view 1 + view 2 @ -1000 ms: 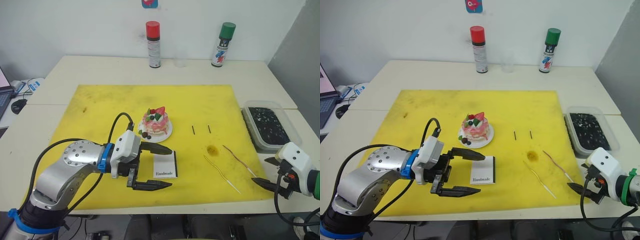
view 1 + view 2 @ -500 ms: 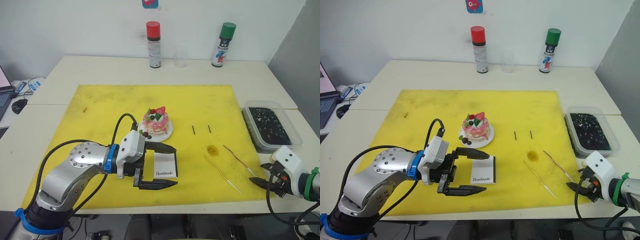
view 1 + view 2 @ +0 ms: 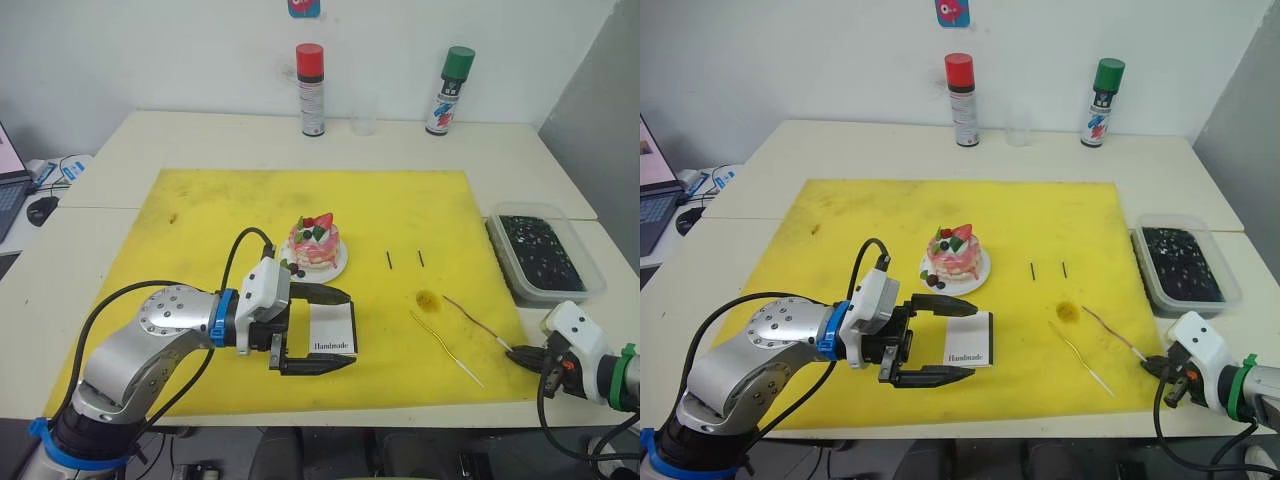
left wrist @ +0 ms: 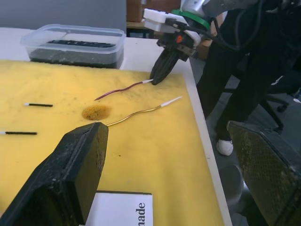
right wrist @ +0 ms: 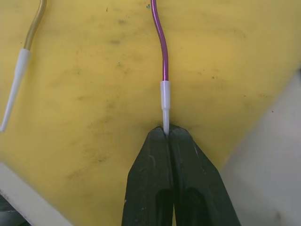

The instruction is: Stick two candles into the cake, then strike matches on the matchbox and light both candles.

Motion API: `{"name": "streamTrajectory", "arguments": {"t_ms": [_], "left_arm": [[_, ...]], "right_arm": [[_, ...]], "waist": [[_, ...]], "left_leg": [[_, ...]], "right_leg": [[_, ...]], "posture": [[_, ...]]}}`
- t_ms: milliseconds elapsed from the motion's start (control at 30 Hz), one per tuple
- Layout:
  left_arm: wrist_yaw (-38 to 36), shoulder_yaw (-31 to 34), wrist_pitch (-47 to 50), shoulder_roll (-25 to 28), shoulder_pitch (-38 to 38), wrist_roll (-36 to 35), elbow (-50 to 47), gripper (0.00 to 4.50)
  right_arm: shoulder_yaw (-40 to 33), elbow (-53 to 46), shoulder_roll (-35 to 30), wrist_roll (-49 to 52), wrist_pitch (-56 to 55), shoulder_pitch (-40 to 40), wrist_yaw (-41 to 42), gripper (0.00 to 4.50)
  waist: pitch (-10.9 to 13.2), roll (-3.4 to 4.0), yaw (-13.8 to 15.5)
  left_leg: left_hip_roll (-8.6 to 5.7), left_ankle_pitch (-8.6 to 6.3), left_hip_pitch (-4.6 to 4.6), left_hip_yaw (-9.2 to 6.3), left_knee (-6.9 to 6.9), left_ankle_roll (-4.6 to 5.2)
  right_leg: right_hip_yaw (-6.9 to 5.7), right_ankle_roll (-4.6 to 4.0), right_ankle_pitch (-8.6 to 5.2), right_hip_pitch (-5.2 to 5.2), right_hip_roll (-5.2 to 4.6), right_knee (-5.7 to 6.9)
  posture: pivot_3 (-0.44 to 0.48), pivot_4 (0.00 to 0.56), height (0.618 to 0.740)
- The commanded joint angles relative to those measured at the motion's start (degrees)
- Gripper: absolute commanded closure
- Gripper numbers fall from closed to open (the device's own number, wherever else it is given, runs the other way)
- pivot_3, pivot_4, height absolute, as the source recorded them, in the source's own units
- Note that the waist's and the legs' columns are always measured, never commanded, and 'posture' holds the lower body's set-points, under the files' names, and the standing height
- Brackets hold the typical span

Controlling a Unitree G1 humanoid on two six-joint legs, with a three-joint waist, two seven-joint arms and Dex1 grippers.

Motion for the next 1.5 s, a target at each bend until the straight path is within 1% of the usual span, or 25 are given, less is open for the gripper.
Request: {"name": "streamTrajectory", "arguments": {"t_ms": [33, 100, 200, 233, 333, 367, 400, 500, 600, 633, 667, 767, 1000, 1167, 1267, 1500], "left_arm": [[4.7, 2.8, 6.7, 0.4, -0.1, -4.9, -1.8, 0.00], [6.9, 3.9, 9.5, -0.2, -0.8, -7.2, -1.1, 0.00], [9.7, 5.4, 12.6, -2.0, -2.1, -11.4, -0.2, 0.00], [12.1, 6.2, 14.0, -3.9, -3.2, -14.2, 0.5, 0.00], [21.4, 8.2, 18.4, -11.0, -6.7, -23.6, 3.2, 0.00], [23.4, 8.6, 19.2, -12.7, -7.7, -25.6, 3.9, 0.00], [26.3, 9.2, 20.0, -14.8, -8.7, -28.5, 5.0, 0.00], [32.9, 9.9, 21.1, -19.5, -11.3, -36.2, 7.5, 0.00], [36.4, 10.2, 20.9, -22.6, -13.8, -40.1, 9.8, 0.00], [37.1, 10.5, 20.8, -23.2, -14.5, -41.2, 10.5, 0.00], [37.7, 10.8, 20.7, -23.6, -15.0, -42.6, 11.1, 0.00], [38.0, 11.0, 20.8, -23.6, -15.4, -44.1, 11.9, 0.00], [40.5, 11.3, 19.9, -24.8, -15.2, -47.9, 13.0, 0.00], [40.1, 11.0, 20.5, -24.3, -14.8, -49.0, 13.4, 0.00], [40.8, 11.1, 20.3, -24.5, -14.8, -50.0, 14.0, 0.60], [40.7, 10.6, 20.4, -24.5, -15.0, -50.3, 14.4, 2.82]], "right_arm": [[-6.9, -0.7, -0.4, 4.9, 2.5, -1.7, 2.4, 4.46], [-9.0, -1.8, 0.0, 8.9, 5.2, -5.1, 2.0, 4.46], [-9.5, -3.0, 0.8, 13.7, 8.9, -10.8, -0.1, 4.46], [-8.6, -3.9, 2.2, 17.3, 11.2, -15.8, -2.6, 4.46], [-4.3, -5.2, 9.7, 29.9, 19.2, -33.5, -13.5, 4.46], [-3.3, -4.9, 12.1, 32.6, 21.3, -37.4, -16.6, 4.46], [-2.6, -4.2, 14.6, 35.4, 22.8, -40.9, -19.7, 4.46], [-0.4, -2.5, 19.7, 43.0, 25.0, -46.7, -26.0, 4.46], [1.6, -0.7, 23.1, 50.9, 25.3, -49.7, -31.1, 4.46], [2.4, -0.2, 23.7, 53.2, 25.3, -50.4, -32.4, 4.46], [3.2, 0.3, 24.0, 55.4, 25.1, -50.9, -33.6, 4.46], [5.6, 1.4, 23.9, 60.4, 24.2, -51.9, -36.8, 4.46], [9.4, 1.5, 22.0, 66.4, 21.7, -52.2, -40.6, 4.46], [11.0, 1.1, 20.1, 69.1, 19.8, -51.8, -42.0, 4.46], [11.9, 1.0, 19.0, 70.1, 18.8, -51.6, -42.4, 4.50], [13.6, 0.5, 17.4, 71.9, 16.8, -51.1, -43.1, 4.50]], "waist": [[0.0, 0.00, 0.0], [0.0, 0.00, 0.0], [0.0, 0.00, -0.2], [0.0, -0.01, -0.2], [0.1, 0.05, -0.7], [0.1, 0.02, -0.7], [0.1, 0.01, -0.6], [0.1, 0.00, 0.1], [0.1, 0.00, 0.3], [0.1, 0.01, 0.3], [0.1, 0.01, 0.3], [0.1, 0.01, 0.0], [0.1, 0.02, 0.0], [0.1, 0.01, 0.0], [0.1, 0.01, 0.0], [0.1, 0.01, 0.0]], "left_leg": [[0.00, 0.00, -0.01, -0.01, 0.00, 0.00], [0.02, 0.00, -0.01, -0.04, 0.00, 0.00], [0.03, 0.00, 0.02, -0.03, 0.00, 0.00], [0.02, 0.00, 0.01, -0.05, 0.00, 0.00], [0.04, 0.01, 0.00, -0.03, 0.09, 0.00], [0.02, 0.03, -0.02, -0.05, 0.11, 0.01], [0.02, 0.04, -0.03, -0.10, 0.11, 0.02], [0.02, 0.03, -0.13, -0.16, 0.10, 0.02], [-0.04, 0.02, -0.57, -0.20, 0.13, 0.04], [-0.05, 0.02, -0.77, -0.18, 0.20, 0.05], [-0.03, 0.02, -0.95, -0.18, 0.32, 0.06], [0.00, -0.02, -1.00, -0.18, 0.42, 0.12], [0.01, -0.02, -0.98, -0.18, 0.51, 0.13], [0.01, -0.02, -0.99, -0.13, 0.64, 0.13], [0.01, -0.02, -0.99, -0.14, 0.66, 0.13], [0.01, -0.02, -1.00, -0.13, 0.65, 0.14]], "right_leg": [[-0.01, 0.00, 0.00, -0.01, 0.00, 0.00], [-0.03, 0.01, 0.01, -0.01, 0.02, 0.01], [-0.01, 0.03, 0.03, -0.02, 0.03, 0.05], [-0.02, 0.03, 0.03, -0.01, 0.04, 0.04], [0.05, 0.10, 0.17, -0.03, 0.08, 0.04], [0.05, 0.13, 0.23, -0.05, 0.09, 0.05], [0.04, 0.15, 0.24, -0.03, 0.10, 0.05], [-0.01, 0.11, 0.21, -0.04, 0.13, -0.01], [-0.06, 0.09, 0.21, -0.33, 0.09, -0.05], [-0.06, -0.13, 0.34, -0.53, 0.09, -0.04], [-0.06, -0.16, 0.37, -0.71, 0.10, 0.03], [-0.07, -0.17, 0.38, -0.74, 0.12, 0.07], [-0.06, -0.13, 0.40, -0.73, 0.13, 0.09], [0.00, 0.00, 0.45, -0.71, 0.13, 0.08], [0.00, 0.02, 0.46, -0.71, 0.13, 0.08], [0.01, 0.02, 0.46, -0.72, 0.14, 0.06]], "posture": [[0.000, 0.150, 0.740], [0.000, 0.150, 0.740], [0.000, 0.150, 0.740], [0.000, 0.150, 0.740], [0.000, 0.150, 0.740], [0.000, 0.150, 0.740], [0.000, 0.150, 0.740], [0.000, 0.150, 0.740], [0.000, 0.150, 0.740], [0.000, 0.150, 0.740], [0.000, 0.150, 0.740], [0.000, 0.150, 0.740], [0.000, 0.150, 0.740], [0.000, 0.150, 0.740], [0.000, 0.150, 0.740], [0.000, 0.150, 0.740]]}}
